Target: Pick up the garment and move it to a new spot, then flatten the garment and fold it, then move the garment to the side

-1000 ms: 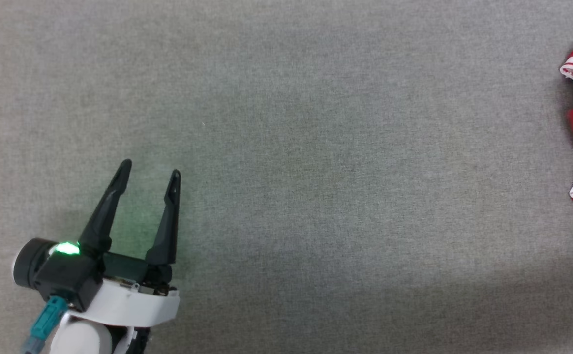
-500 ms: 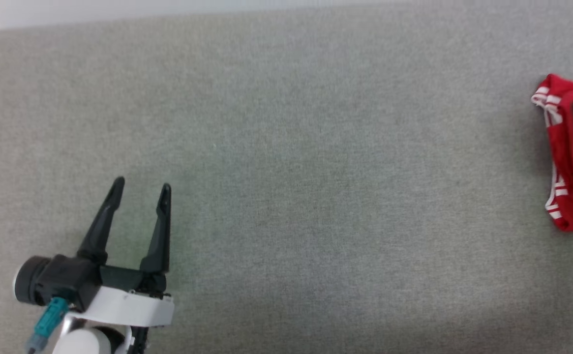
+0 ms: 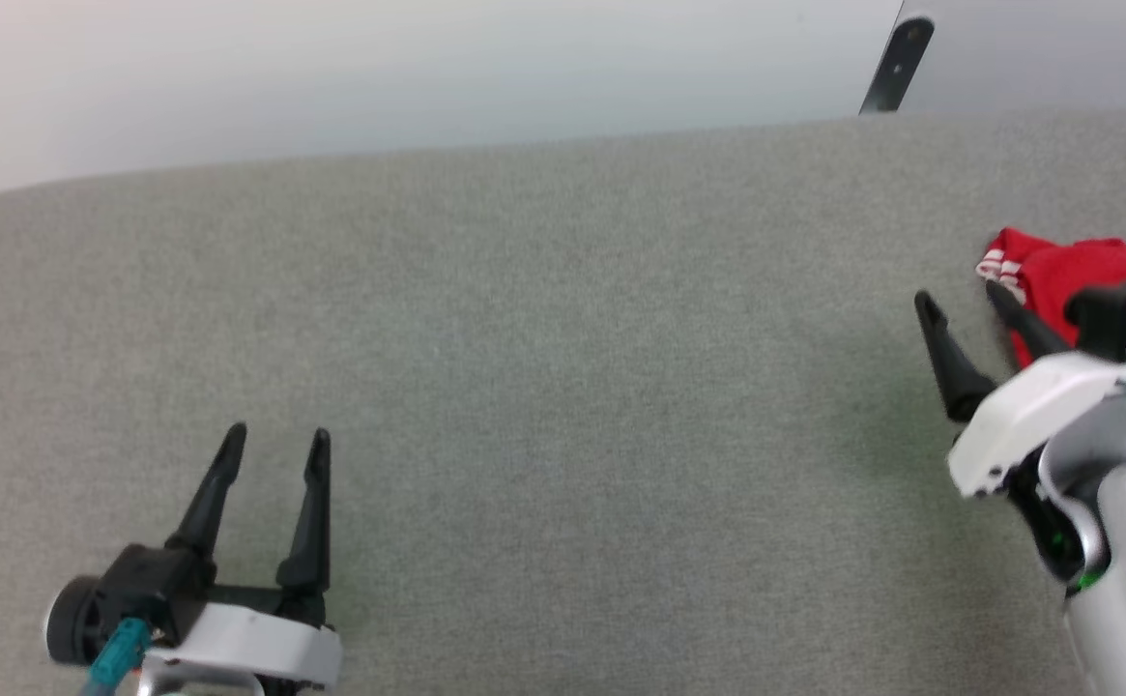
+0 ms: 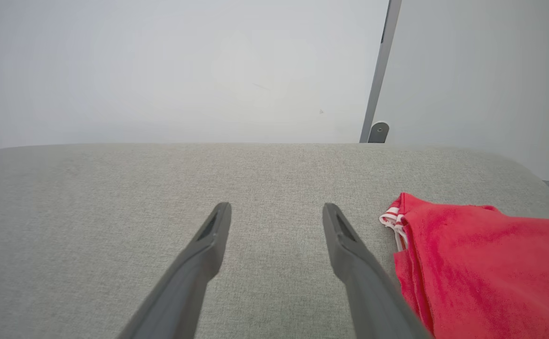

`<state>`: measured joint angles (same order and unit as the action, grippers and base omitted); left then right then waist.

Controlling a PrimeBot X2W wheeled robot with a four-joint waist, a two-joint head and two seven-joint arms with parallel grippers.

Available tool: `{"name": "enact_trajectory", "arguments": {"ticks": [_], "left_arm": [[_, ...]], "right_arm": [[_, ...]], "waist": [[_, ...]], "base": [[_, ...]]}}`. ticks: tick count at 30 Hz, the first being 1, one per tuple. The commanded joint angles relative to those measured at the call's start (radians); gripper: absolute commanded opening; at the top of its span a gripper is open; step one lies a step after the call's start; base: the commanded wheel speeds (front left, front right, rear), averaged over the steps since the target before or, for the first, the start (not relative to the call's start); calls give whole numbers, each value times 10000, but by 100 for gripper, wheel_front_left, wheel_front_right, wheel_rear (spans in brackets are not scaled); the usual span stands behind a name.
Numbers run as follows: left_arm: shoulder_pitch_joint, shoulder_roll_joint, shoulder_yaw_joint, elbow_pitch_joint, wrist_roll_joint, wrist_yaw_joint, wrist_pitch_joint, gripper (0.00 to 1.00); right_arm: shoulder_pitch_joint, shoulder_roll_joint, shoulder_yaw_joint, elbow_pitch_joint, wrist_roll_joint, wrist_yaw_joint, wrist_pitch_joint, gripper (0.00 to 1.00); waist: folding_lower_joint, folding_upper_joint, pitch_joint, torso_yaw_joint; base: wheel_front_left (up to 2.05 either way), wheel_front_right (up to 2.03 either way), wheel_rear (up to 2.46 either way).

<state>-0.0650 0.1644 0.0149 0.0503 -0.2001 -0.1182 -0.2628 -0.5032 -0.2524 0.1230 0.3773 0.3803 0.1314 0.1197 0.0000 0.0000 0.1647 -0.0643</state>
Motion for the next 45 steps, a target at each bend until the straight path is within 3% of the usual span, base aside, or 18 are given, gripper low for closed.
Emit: {"name": "enact_trajectory", "arguments": {"ticks": [1,8,24,45], "left_arm": [[134,-26,53,55,27,79,-17,100],[744,-131,195,314,-115,177,-15,100],[2955,-228,752,-942,-465,672,271,100],[3100,-146,523,-1445,-568,785,545,100]], "right_arm": [[223,26,-70,-76,44,-17,-104,100],[1717,335,-476,-864,-160,-17,-444,100],[4243,787,-1725,-4019,-419,-17,659,100],[4439,917,-1696,-4559,-303,-17,1021,100]], "waist": [[0,0,-381,-42],[0,0,-1044,-98],[0,0,-1592,-151],[0,0,-1599,-97]], "base": [[0,0,0],[0,0,0],[0,0,0],[0,0,0]]}}
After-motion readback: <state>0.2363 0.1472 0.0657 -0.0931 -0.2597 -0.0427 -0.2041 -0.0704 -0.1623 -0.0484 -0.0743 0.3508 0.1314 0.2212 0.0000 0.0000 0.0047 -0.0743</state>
